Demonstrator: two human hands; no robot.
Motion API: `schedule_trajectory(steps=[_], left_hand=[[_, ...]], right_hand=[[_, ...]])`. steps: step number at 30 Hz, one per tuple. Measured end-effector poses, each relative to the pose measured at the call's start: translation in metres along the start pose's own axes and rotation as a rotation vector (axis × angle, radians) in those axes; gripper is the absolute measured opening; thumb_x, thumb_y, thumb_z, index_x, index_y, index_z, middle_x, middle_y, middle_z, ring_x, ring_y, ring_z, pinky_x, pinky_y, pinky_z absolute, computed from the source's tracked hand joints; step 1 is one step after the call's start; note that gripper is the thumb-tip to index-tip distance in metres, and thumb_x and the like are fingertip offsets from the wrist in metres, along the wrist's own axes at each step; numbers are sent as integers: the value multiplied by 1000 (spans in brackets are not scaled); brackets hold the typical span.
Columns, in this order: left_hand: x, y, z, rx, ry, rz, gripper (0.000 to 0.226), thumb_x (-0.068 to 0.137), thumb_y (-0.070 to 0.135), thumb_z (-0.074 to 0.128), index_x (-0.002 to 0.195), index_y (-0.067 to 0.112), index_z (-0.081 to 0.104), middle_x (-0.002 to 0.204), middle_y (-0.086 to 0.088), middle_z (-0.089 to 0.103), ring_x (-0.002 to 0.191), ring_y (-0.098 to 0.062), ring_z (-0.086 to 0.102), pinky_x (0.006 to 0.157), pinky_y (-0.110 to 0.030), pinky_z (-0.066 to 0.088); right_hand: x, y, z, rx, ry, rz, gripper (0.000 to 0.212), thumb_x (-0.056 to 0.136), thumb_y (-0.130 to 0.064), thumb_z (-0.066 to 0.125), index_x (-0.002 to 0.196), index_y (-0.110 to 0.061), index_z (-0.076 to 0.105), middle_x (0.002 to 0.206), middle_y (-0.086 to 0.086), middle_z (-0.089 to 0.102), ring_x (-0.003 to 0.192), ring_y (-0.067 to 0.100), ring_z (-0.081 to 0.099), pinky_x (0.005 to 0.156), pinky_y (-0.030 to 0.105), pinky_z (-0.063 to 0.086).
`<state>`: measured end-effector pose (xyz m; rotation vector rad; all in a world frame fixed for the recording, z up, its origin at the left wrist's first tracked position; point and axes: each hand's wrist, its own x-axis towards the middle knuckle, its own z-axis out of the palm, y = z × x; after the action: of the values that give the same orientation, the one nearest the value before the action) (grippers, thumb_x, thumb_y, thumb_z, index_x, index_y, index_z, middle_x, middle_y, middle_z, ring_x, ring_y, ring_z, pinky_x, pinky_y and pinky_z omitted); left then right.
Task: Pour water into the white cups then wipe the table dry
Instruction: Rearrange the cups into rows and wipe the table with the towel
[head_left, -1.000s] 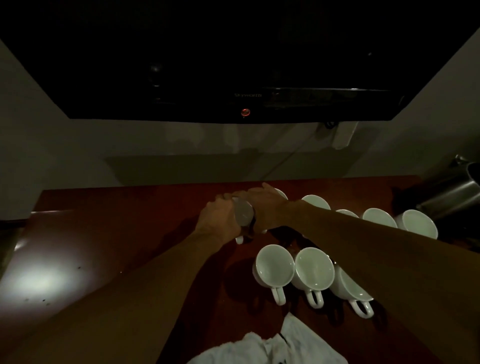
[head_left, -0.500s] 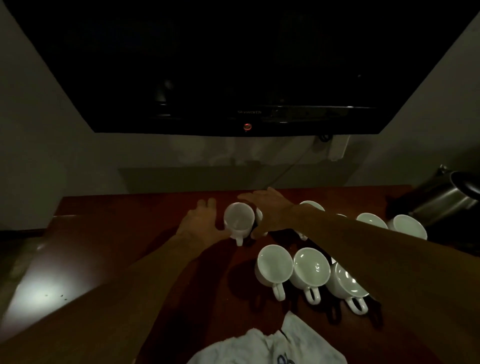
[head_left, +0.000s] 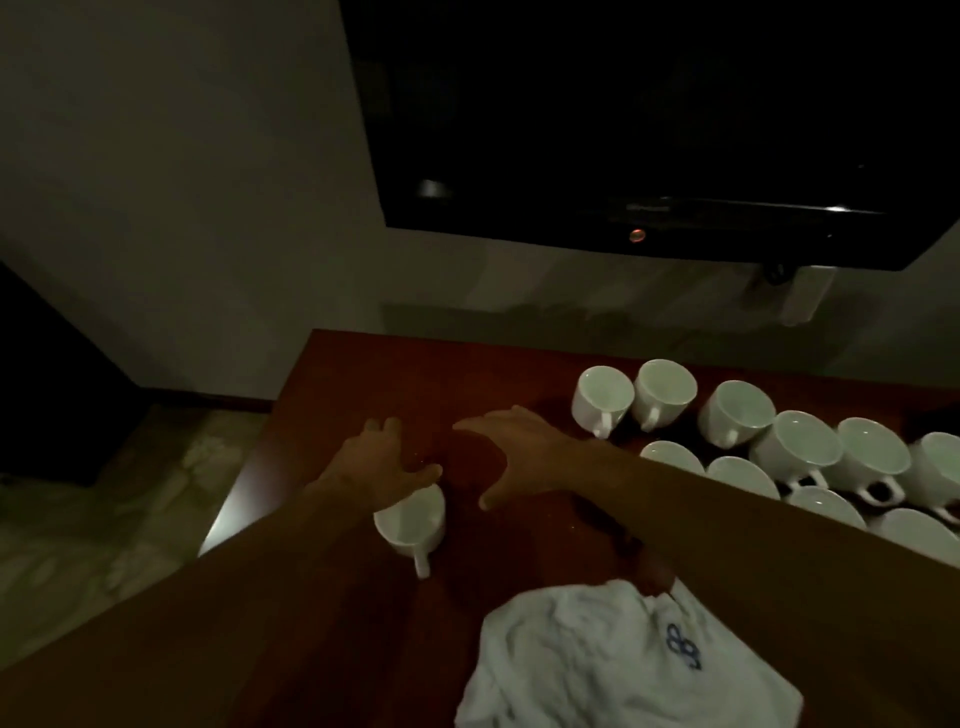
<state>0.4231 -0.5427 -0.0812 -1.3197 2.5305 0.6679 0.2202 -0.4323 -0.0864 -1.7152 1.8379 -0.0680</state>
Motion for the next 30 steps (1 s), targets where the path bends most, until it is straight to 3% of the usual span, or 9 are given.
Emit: schedule_trajectory(steps=[6, 10, 15, 20, 26, 30], left_hand=[[-39, -62, 9, -60, -7, -73, 87, 82, 71, 60, 143, 13, 40, 142, -14, 45, 116, -30, 57, 93, -45, 55], [-52, -73, 19, -40, -7, -38, 78, 86, 74, 51, 134, 13, 48, 135, -11, 49, 112, -25, 56, 92, -43, 53], [-52, -73, 30, -37, -38, -35, 83, 87, 72, 52, 144, 14, 38, 143, -10, 41, 117, -26, 54, 95, -44, 53], [-45, -70, 35, -49, -6, 2, 81, 88, 70, 52, 146, 15, 36, 144, -9, 43, 120, -25, 52, 88, -34, 45], [-35, -65, 31, -39, 24, 39, 81, 87, 74, 48, 143, 16, 41, 141, -7, 46, 120, -26, 53, 93, -39, 48], [-30, -45, 32, 14, -27, 95, 76, 89, 74, 45, 141, 19, 44, 138, -5, 46, 111, -19, 53, 87, -34, 49]], right_hand=[[15, -51, 42, 38, 13, -65, 106, 68, -61, 80, 153, -34, 25, 159, -8, 33, 148, 16, 22, 119, 46, -2], [23, -61, 56, 88, 39, -37, 104, 67, -56, 83, 152, -34, 27, 155, -9, 39, 143, 16, 32, 120, 48, 10], [27, -65, 70, 107, 88, 28, 108, 63, -54, 86, 151, -36, 27, 151, -7, 42, 134, 18, 41, 107, 43, 36], [28, -66, 76, 47, 151, 19, 96, 61, -60, 82, 143, -39, 35, 136, -10, 50, 118, 13, 49, 85, 34, 41], [26, -64, 68, 20, 176, 11, 83, 60, -56, 85, 131, -35, 48, 121, -8, 57, 101, 10, 52, 74, 28, 48], [14, -53, 55, 16, 189, 39, 78, 61, -53, 85, 129, -32, 52, 120, -7, 60, 103, 12, 55, 82, 35, 53]])
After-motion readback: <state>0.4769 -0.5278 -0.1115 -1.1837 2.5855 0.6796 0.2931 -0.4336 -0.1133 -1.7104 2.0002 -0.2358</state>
